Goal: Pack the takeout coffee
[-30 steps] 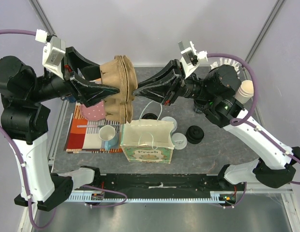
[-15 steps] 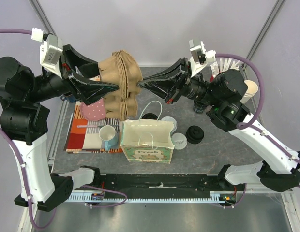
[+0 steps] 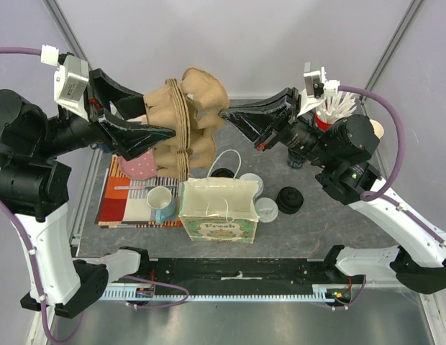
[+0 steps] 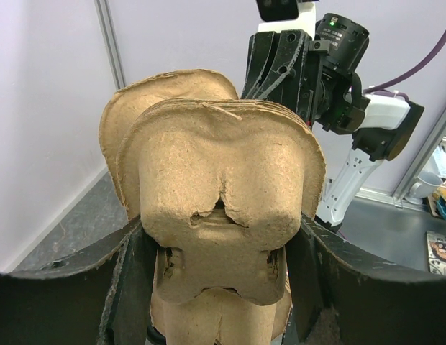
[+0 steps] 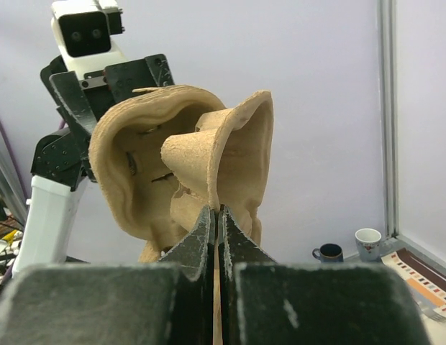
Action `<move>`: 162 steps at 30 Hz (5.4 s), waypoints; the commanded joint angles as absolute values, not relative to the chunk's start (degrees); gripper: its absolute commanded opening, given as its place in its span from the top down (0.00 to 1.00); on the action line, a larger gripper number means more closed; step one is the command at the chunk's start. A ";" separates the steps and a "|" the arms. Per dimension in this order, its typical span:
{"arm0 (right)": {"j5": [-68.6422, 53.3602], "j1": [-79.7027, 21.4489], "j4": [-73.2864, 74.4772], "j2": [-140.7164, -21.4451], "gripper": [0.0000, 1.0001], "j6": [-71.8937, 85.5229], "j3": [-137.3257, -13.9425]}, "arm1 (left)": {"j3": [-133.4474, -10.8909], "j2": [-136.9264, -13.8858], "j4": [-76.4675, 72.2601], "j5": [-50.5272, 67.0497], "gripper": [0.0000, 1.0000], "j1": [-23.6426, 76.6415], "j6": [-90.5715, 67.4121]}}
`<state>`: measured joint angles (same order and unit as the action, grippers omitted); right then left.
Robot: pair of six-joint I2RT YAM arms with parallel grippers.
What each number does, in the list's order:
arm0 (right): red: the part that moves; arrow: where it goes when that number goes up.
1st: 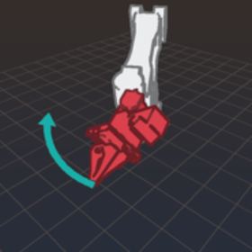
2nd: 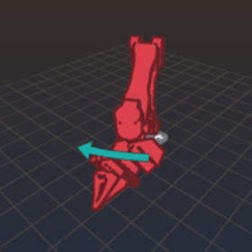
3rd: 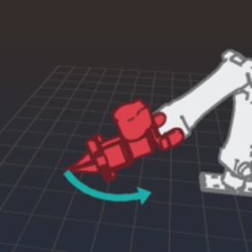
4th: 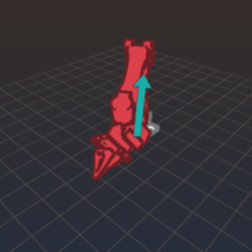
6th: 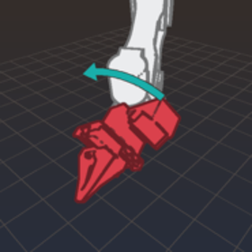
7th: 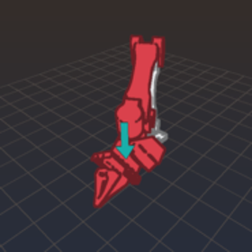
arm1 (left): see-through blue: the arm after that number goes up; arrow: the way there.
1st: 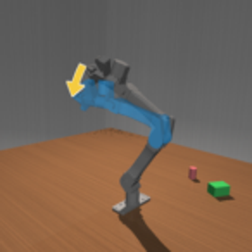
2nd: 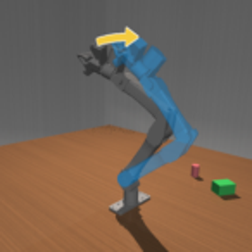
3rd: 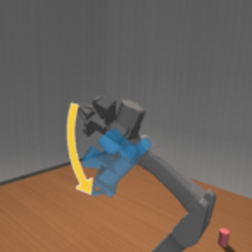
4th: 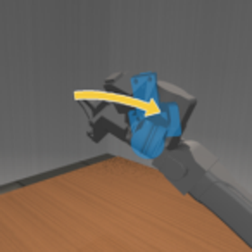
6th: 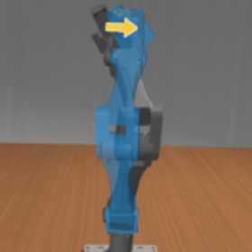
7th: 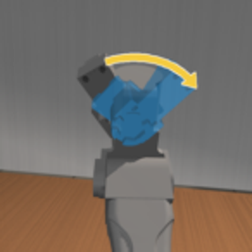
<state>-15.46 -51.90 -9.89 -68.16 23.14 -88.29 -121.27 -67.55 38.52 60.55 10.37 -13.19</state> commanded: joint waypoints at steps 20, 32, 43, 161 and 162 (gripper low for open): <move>9.29 -51.94 -2.23 -62.32 1.00 7.49 -88.06 | -123.66 -67.32 38.15 59.59 0.98 10.55 -13.27; 73.77 -50.89 19.07 -62.67 1.00 -23.01 -82.47 | -124.10 -67.15 37.35 60.03 0.98 10.55 -13.80; 60.32 -17.99 37.67 -67.13 1.00 -13.37 -70.50 | -126.38 -67.76 36.30 60.73 0.98 14.94 -14.33; -14.86 -59.68 -0.53 -78.66 1.00 7.56 -100.20 | -126.22 -70.23 46.14 19.34 0.04 17.93 -1.68; -13.20 -59.50 -0.18 -78.66 1.00 6.95 -100.02 | -125.43 -70.22 46.06 18.99 0.03 17.84 -1.15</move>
<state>-18.87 -59.20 -2.85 -80.20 11.14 -100.18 -126.61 -70.00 45.34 32.95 17.96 -7.27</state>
